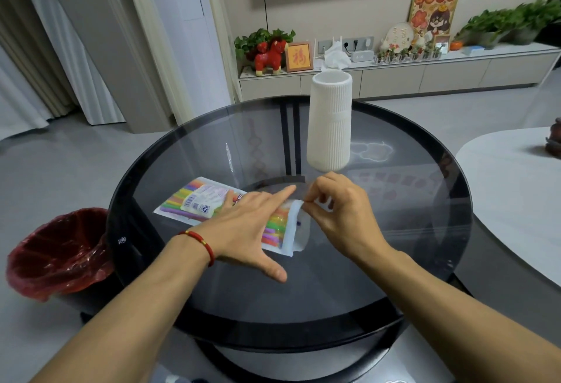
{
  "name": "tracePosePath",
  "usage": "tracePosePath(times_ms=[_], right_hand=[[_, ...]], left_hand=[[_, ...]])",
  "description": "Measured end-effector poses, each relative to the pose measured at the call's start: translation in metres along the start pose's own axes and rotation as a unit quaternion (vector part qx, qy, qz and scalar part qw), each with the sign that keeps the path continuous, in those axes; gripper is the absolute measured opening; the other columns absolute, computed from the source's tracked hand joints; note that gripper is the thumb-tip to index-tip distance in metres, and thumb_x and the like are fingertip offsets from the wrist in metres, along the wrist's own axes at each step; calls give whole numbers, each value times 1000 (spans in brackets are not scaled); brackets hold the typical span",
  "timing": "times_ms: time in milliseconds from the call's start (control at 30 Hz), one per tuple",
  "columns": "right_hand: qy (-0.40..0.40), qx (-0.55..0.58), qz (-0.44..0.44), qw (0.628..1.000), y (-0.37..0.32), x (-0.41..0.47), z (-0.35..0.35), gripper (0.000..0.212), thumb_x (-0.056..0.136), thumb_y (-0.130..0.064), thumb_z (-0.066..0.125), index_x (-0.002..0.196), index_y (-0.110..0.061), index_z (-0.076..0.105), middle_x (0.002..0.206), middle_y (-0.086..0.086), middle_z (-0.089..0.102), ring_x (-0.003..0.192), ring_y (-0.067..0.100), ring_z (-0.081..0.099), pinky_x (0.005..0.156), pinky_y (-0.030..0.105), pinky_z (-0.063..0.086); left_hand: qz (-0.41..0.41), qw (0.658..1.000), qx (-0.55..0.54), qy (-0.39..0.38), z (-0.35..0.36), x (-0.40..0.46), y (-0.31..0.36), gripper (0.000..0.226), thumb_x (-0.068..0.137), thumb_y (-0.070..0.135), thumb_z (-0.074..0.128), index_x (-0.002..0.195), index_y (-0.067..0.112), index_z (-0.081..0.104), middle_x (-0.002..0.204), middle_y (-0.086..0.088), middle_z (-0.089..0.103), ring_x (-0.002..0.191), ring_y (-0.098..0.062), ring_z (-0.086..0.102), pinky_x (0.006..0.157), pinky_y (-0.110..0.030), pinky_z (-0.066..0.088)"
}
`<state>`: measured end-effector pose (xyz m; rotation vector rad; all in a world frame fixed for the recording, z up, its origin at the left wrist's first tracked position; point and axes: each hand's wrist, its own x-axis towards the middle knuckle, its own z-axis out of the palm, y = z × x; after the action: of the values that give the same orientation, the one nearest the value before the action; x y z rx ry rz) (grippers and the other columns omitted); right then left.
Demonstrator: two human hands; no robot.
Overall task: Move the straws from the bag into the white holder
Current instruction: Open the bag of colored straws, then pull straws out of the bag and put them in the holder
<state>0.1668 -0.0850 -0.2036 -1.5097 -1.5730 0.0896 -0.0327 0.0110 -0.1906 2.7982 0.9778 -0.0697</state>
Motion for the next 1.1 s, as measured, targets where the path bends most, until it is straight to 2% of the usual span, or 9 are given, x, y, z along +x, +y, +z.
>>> tracePosePath(times_ms=[67, 167, 267, 333, 467, 667, 900, 1033, 1100], right_hand=[[10, 22, 49, 998, 0, 2, -1, 15, 82, -17, 85, 80, -13, 71, 79, -7, 67, 71, 10, 57, 68, 35, 54], [-1, 83, 137, 987, 4, 8, -8, 13, 84, -28, 84, 78, -20, 78, 70, -12, 72, 61, 3, 60, 64, 27, 54], [-112, 205, 164, 958, 8, 7, -12, 7, 88, -25, 81, 94, -22, 84, 76, -7, 79, 56, 8, 66, 60, 24, 56], [-168, 215, 166, 948, 10, 4, -10, 19, 92, -26, 77, 110, -28, 82, 95, -14, 81, 54, 16, 71, 56, 16, 53], [-233, 240, 187, 924, 14, 2, 4, 17, 94, -26, 70, 108, -29, 80, 97, -7, 82, 48, 27, 66, 47, 12, 45], [-151, 254, 218, 930, 18, 9, 10, 9, 86, -19, 77, 91, -19, 85, 77, 7, 80, 41, 19, 50, 44, 26, 42], [-98, 325, 264, 903, 44, 15, -33, 11, 92, -7, 75, 100, -7, 82, 87, 18, 80, 63, 19, 70, 54, 27, 60], [-54, 345, 267, 898, 50, 16, -40, 9, 96, -4, 70, 96, 1, 78, 84, 21, 76, 67, 25, 73, 62, 29, 63], [-55, 349, 261, 898, 53, 16, -43, 9, 96, -2, 69, 96, 3, 77, 82, 20, 76, 68, 26, 72, 68, 30, 64]], left_hand=[[0, 996, 24, 81, 3, 4, 0, 118, 56, 82, 67, 153, 42, 12, 134, 5, 56, 122, -23, 51, 114, -54, 27], [-24, 982, 47, 181, 7, 8, -1, 93, 62, 57, 77, 142, 34, 37, 113, 6, 64, 98, -23, 57, 99, -42, 38], [-50, 977, 49, 202, 11, 11, 1, 88, 61, 60, 74, 136, 33, 39, 113, 8, 64, 93, -20, 55, 92, -44, 39], [-47, 974, 42, 215, 12, 13, 8, 87, 60, 65, 71, 134, 33, 40, 110, 9, 64, 90, -20, 55, 89, -45, 39], [-44, 973, 39, 225, 17, 15, 19, 88, 60, 65, 71, 136, 33, 38, 112, 9, 59, 95, -18, 54, 90, -45, 37], [-45, 973, 40, 223, 17, 12, 14, 73, 66, 63, 72, 129, 38, 46, 111, 11, 55, 98, -18, 53, 93, -46, 37], [-95, 970, 30, 224, 15, 7, -3, 61, 69, 37, 80, 125, 39, 56, 123, 13, 63, 111, -17, 57, 99, -48, 37], [-103, 974, 37, 201, 15, 9, 1, 68, 71, 42, 79, 133, 39, 51, 138, 12, 54, 127, -19, 50, 109, -55, 31], [-103, 980, 49, 164, 12, 8, 2, 83, 71, 55, 74, 145, 40, 39, 152, 10, 41, 139, -20, 37, 115, -61, 23]])
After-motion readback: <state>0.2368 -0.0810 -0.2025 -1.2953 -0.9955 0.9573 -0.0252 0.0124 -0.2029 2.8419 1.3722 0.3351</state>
